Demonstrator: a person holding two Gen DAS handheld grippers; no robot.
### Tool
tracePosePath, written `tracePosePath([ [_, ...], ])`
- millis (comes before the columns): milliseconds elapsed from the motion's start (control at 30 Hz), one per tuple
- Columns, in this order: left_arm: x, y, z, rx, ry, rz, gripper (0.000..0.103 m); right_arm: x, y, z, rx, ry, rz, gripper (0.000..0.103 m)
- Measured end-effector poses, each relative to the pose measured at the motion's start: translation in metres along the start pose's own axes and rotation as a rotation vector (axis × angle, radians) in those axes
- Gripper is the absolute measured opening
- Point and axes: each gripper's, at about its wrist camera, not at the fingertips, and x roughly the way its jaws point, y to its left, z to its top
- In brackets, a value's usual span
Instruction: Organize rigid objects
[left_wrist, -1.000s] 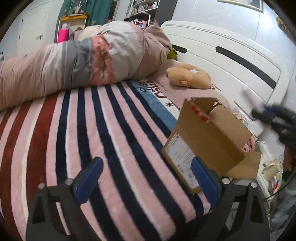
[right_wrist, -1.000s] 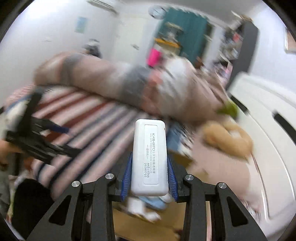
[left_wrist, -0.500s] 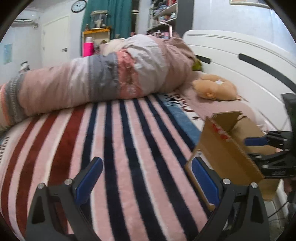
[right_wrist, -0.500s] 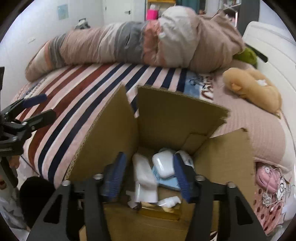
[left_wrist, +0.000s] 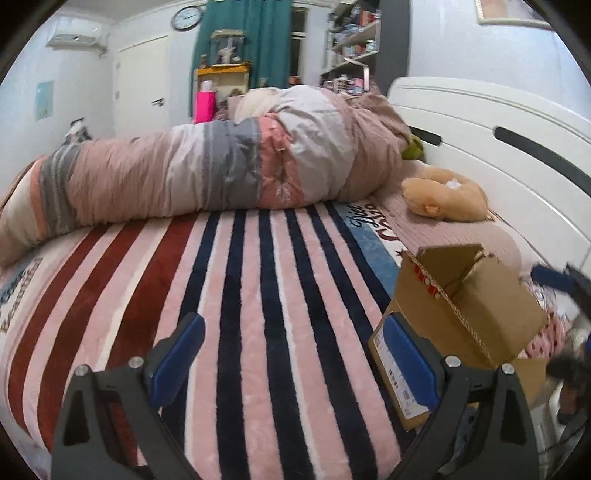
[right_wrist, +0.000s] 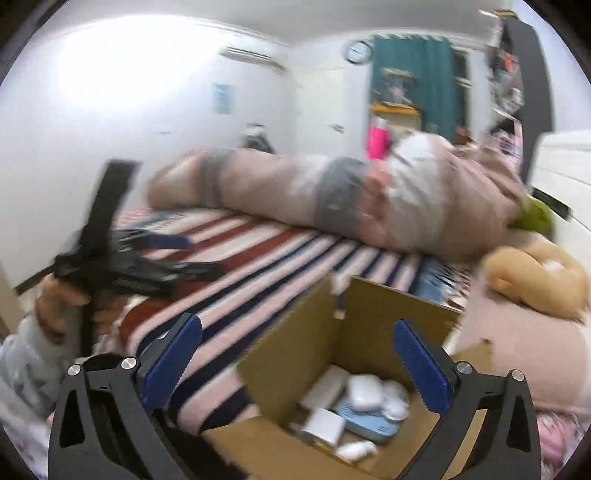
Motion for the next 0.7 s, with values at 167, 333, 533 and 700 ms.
tracePosePath([
  [167,-0.007,0.002,-0.001,-0.023,-0.026,0.044,0.096,0.007,-0.007,-0.004,0.032,-0.026,0.049,0.103],
  [333,-0.009,0.003,-0.001,-0.009,-0.041,0.073,0.096,0.009,-0.016,-0.003,0.057,-0.052,0.027,0.103],
  [533,-0.006,0.003,-0.001,0.002,-0.040,0.082,0.096,0.006,-0.023,-0.001,0.089,-0.072,0.018,0.103],
  [700,-0.005,0.004,-0.001,-0.002,-0.041,0.076,0.096,0.006,-0.025,0.001,0.099,-0.072,0.001,0.103],
])
